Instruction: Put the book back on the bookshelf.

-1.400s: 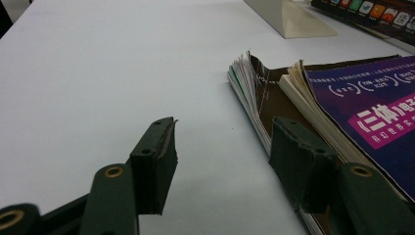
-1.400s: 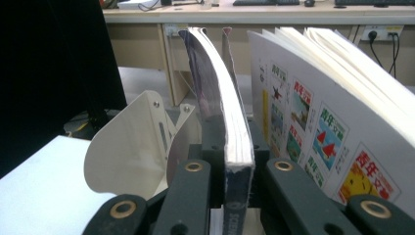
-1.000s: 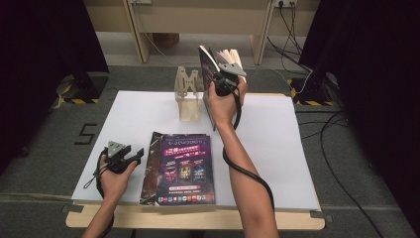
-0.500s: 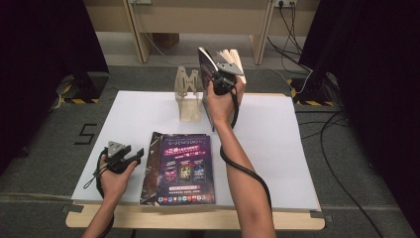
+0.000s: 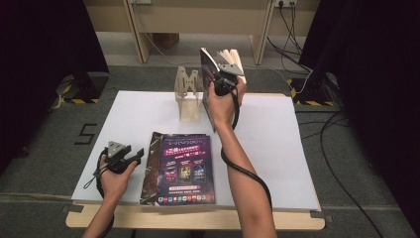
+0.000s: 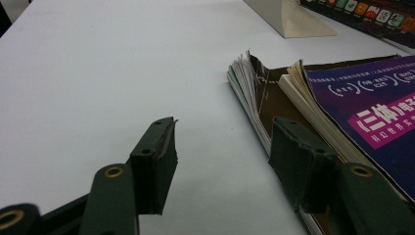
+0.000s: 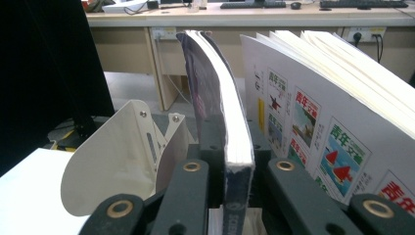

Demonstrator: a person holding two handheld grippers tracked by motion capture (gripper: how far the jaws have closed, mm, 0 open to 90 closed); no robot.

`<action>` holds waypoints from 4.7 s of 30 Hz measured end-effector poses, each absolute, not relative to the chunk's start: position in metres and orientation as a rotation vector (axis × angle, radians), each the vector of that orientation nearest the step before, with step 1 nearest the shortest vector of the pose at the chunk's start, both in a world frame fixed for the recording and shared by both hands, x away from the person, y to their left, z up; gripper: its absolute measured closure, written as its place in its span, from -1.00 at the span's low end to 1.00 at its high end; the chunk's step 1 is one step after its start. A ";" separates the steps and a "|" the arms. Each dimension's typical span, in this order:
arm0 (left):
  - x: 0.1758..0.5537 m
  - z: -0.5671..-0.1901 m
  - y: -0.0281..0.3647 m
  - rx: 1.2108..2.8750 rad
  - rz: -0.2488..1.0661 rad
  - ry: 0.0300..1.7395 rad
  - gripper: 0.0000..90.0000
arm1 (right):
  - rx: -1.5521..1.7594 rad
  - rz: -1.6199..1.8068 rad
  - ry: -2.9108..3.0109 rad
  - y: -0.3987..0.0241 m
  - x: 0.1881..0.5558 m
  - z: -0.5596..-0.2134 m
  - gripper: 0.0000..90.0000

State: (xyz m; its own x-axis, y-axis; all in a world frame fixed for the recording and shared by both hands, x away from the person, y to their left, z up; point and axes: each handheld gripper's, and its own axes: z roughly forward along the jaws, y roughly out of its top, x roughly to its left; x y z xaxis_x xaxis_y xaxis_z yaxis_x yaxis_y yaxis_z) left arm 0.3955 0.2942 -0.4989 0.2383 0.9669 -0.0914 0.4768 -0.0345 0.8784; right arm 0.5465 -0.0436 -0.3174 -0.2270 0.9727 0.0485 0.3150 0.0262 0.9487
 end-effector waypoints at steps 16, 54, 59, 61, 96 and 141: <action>0.395 -0.499 0.294 1.650 0.716 1.365 -0.06 | 1.323 1.220 1.616 -0.048 0.534 -0.313 0.66; 0.396 -0.499 0.293 1.658 0.718 1.362 -0.06 | 1.351 1.270 1.666 -0.061 0.499 -0.328 0.44; 0.395 -0.499 0.293 1.663 0.718 1.361 -0.06 | 1.350 1.274 1.673 -0.065 0.495 -0.329 0.42; 0.396 -0.499 0.293 1.660 0.718 1.362 -0.06 | 1.353 1.276 1.674 -0.066 0.493 -0.330 0.42; 0.396 -0.497 0.297 1.636 0.699 1.383 -0.07 | 1.479 1.289 1.830 -0.092 0.462 -0.367 0.39; 0.404 -0.493 0.234 1.784 0.379 1.367 0.17 | 1.688 1.095 2.219 -0.063 0.444 -0.474 0.33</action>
State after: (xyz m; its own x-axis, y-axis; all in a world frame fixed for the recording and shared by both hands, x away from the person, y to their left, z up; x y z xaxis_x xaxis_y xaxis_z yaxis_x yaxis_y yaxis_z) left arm 0.4044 0.2337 -0.4930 0.3608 0.9009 -0.2411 0.6485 -0.0565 0.7591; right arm 0.4443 -0.0628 -0.4742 -0.3576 0.8837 0.3019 0.7775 0.1026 0.6205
